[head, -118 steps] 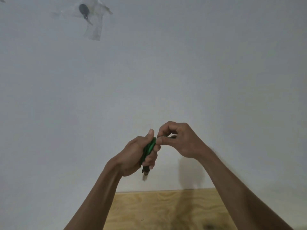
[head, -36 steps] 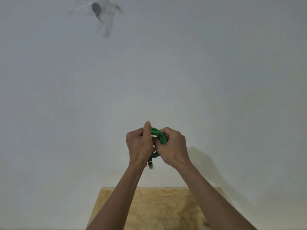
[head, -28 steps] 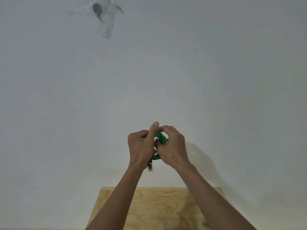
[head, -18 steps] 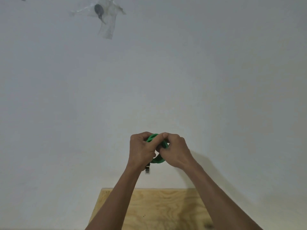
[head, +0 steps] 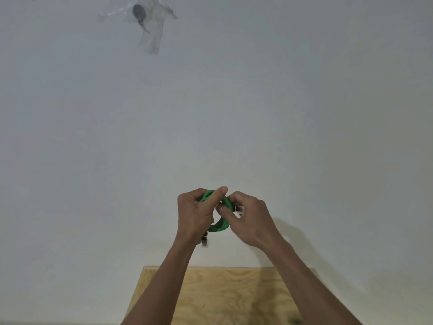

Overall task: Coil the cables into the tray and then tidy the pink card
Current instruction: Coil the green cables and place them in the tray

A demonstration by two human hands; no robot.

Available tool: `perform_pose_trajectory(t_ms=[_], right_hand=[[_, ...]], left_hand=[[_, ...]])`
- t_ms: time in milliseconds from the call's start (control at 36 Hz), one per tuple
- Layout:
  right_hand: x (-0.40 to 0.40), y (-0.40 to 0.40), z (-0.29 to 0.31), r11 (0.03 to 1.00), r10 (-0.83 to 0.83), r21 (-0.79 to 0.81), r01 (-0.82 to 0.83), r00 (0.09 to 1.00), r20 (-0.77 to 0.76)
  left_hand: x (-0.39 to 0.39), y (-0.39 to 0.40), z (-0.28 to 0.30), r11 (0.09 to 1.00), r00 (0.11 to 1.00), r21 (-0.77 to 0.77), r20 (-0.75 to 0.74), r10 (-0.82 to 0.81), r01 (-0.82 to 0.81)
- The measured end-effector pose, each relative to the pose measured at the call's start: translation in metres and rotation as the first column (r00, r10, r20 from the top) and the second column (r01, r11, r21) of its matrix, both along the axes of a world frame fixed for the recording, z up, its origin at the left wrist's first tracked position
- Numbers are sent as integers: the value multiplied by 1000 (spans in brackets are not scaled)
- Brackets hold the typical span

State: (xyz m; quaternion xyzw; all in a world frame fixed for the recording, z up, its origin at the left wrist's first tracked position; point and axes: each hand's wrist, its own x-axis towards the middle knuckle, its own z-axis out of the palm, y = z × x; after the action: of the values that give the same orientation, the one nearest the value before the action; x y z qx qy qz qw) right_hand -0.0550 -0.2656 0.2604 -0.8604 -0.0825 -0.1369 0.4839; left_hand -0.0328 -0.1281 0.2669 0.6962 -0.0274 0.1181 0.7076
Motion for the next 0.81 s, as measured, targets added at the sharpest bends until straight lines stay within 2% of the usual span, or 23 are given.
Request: perform_pose_trajectory(t_ms=[111, 222, 361, 472, 667, 806], right_hand=[[1, -2, -2, 997, 68, 27, -68, 998, -8], [-1, 2, -12, 995, 10, 103, -16, 998, 57], [-2, 9, -24, 992, -113, -23, 124, 953, 281], [-1, 13, -28, 948, -198, -139, 288, 870, 452], [0, 22, -30, 934, -273, -107, 342, 873, 404], [-2, 22, -30, 933, -231, -169, 318, 888, 398]], left_hand=[[0, 0, -4, 1000, 1000, -28, -15, 4, -5], [-1, -2, -8, 1000, 1000, -14, -19, 1, -1], [-1, -8, -11, 999, 999, -27, -28, 28, -29], [-1, -15, -11, 996, 996, -39, -4, 86, -86], [1, -21, -18, 980, 980, -19, 13, 199, -199], [-1, -19, -27, 965, 965, -32, 7, 261, -260]])
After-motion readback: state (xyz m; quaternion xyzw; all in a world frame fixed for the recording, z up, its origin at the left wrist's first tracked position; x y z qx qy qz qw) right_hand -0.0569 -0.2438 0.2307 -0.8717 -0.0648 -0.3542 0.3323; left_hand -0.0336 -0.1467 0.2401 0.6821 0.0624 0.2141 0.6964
